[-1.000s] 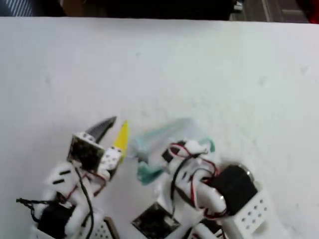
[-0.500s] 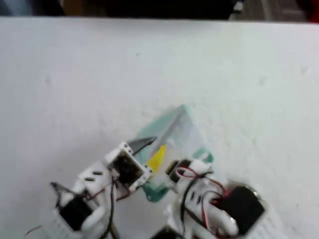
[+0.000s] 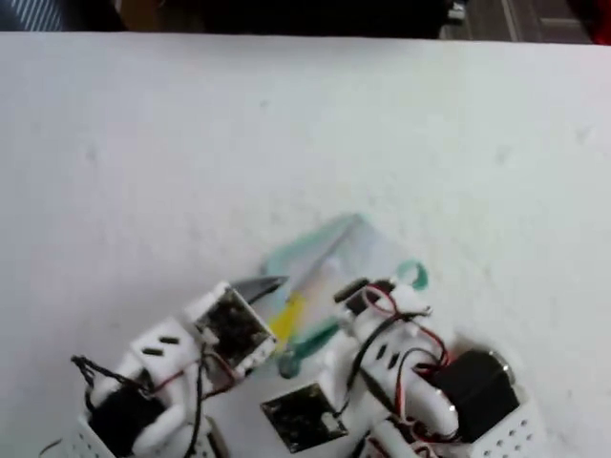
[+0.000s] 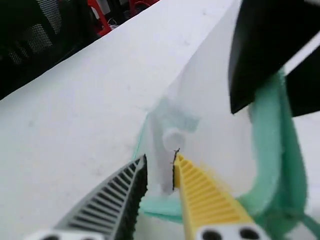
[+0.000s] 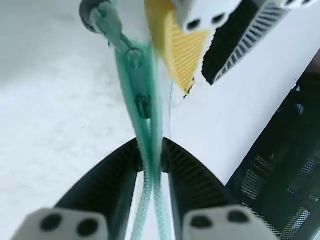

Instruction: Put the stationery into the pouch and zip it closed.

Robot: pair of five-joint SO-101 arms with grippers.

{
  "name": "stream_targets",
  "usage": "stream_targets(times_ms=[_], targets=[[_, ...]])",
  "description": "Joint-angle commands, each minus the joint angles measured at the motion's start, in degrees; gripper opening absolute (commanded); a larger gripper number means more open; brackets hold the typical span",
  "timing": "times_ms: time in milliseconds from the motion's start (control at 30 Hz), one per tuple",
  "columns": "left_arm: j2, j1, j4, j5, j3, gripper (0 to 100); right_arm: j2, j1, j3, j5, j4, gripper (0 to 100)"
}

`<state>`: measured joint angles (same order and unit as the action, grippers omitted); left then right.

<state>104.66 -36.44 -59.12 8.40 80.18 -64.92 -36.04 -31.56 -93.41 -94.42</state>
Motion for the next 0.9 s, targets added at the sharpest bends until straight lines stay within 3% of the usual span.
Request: stream_targets(times_ms=[0,167,400,533,667,767,867], targets=[[0.04,3.82,-0.18,0.26,-2.73,12,0.75,1.10,2.46,1.85,1.98,1.7],[0.04,9.10,-0.88,0.26,-5.45,12,0.75,3.30,2.29,1.85,1.98,1.7],[0.04,17.80,-8.88,0.88,-13.63,12,0.75,3.91,2.46,1.85,0.84,1.7],[0.04,17.98,-14.51,7.65,-15.21,15,0.75,3.82,2.55,1.93,0.84,1.7],[0.04,18.42,-18.29,8.62,-16.18,24,0.66,3.38,3.52,4.75,0.84,1.7],[0.04,18.42,-18.90,9.85,-15.74,25,0.66,3.47,6.15,5.80,0.75,1.7],[0.04,18.15,-21.36,16.53,-15.82,25,0.66,3.38,9.23,8.18,0.75,1.7]])
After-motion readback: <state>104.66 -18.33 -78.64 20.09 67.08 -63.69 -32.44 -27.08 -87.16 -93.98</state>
